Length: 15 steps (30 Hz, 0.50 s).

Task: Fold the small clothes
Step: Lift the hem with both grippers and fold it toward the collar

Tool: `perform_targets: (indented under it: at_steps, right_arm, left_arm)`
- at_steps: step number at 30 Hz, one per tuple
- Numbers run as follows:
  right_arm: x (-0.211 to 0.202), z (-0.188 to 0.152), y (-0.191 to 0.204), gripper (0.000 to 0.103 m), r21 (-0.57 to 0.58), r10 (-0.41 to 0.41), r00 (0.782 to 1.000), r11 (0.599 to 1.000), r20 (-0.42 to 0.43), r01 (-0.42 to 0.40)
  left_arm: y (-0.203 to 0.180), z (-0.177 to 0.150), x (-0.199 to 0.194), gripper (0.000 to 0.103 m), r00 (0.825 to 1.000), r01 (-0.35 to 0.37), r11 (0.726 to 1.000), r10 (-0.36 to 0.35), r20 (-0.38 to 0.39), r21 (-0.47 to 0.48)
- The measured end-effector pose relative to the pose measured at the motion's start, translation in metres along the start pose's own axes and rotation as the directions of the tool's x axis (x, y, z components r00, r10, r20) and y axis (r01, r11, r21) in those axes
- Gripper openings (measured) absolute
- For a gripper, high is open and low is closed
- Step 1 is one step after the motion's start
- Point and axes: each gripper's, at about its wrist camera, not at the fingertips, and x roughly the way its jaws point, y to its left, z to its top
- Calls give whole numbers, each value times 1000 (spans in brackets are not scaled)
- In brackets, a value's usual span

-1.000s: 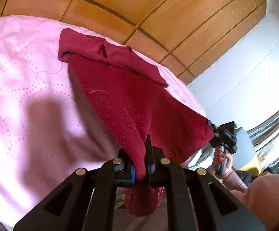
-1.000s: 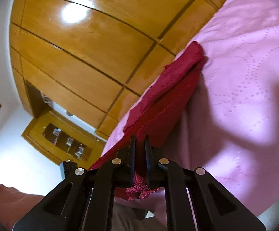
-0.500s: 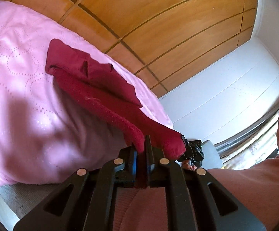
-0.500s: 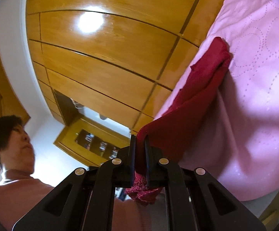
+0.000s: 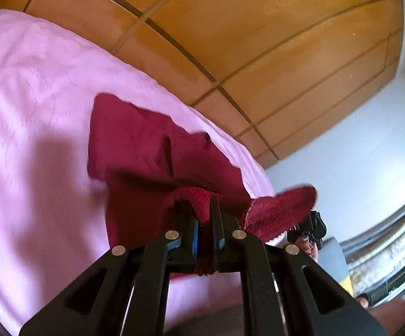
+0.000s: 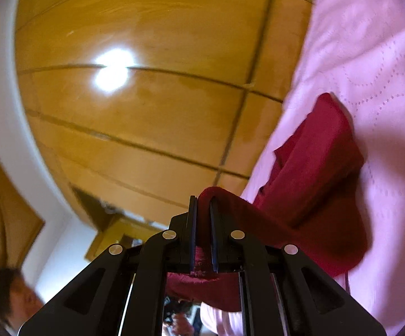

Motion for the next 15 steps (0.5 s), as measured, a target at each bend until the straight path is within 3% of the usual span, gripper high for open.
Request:
perform_targets:
  at_steps: [5, 10, 13, 14, 15]
  right_arm:
    - [32, 34, -39, 8, 121, -120, 991, 986, 60, 112]
    - [32, 65, -69, 7, 214, -175, 968, 967, 177, 136]
    - [36, 72, -68, 7, 175, -286, 945, 950, 160, 258]
    - [40, 72, -64, 8, 143, -302, 943, 948, 138, 283]
    - [49, 70, -58, 16, 78, -323, 942, 945, 91, 317]
  left_arm:
    - [28, 39, 44, 6, 996, -92, 995, 92, 11, -27]
    - [52, 58, 88, 6, 986, -161, 984, 157, -53, -79]
    - [58, 62, 106, 7, 976, -211, 974, 204, -82, -87]
    - [58, 62, 109, 12, 975, -215, 973, 208, -81, -85]
    - [58, 62, 112, 16, 976, -209, 974, 203, -80, -85]
